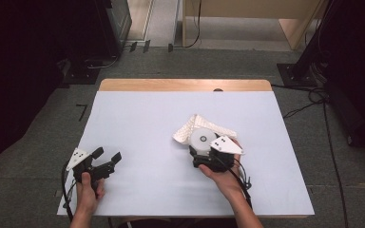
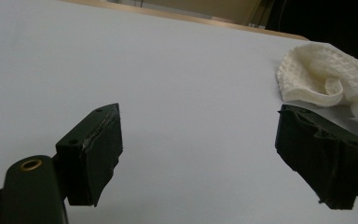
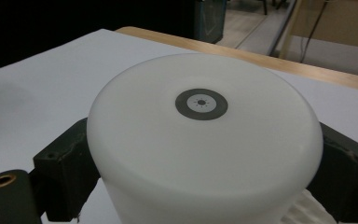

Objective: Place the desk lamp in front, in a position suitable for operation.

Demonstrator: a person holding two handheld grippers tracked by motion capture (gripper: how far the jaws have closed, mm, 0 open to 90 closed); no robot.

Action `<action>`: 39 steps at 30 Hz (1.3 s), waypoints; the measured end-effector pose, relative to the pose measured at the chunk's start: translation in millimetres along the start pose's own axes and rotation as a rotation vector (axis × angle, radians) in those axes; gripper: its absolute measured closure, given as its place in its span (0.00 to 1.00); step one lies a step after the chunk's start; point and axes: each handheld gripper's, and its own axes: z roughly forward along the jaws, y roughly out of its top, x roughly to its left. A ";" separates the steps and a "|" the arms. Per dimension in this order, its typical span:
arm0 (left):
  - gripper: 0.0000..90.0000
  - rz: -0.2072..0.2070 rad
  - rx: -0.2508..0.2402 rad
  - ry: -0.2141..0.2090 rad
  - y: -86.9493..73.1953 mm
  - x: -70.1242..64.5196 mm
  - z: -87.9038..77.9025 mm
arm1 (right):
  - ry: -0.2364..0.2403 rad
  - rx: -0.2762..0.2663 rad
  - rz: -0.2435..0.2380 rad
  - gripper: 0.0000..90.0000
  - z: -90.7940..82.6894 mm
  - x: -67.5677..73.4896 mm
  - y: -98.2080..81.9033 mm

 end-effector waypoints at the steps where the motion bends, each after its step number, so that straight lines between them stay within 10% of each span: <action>1: 0.17 0.000 -0.001 -0.001 -0.1 0.0 0.0 | 0.012 -0.001 -0.006 0.09 3.7 5.9 1.3; 22: 0.17 -0.001 0.011 -0.016 0.6 0.6 1.8 | 0.135 0.027 -0.112 0.09 60.8 90.5 13.5; 39: 0.17 -0.006 0.013 -0.023 0.7 1.2 2.6 | 0.183 -0.004 -0.100 0.08 56.8 90.2 15.3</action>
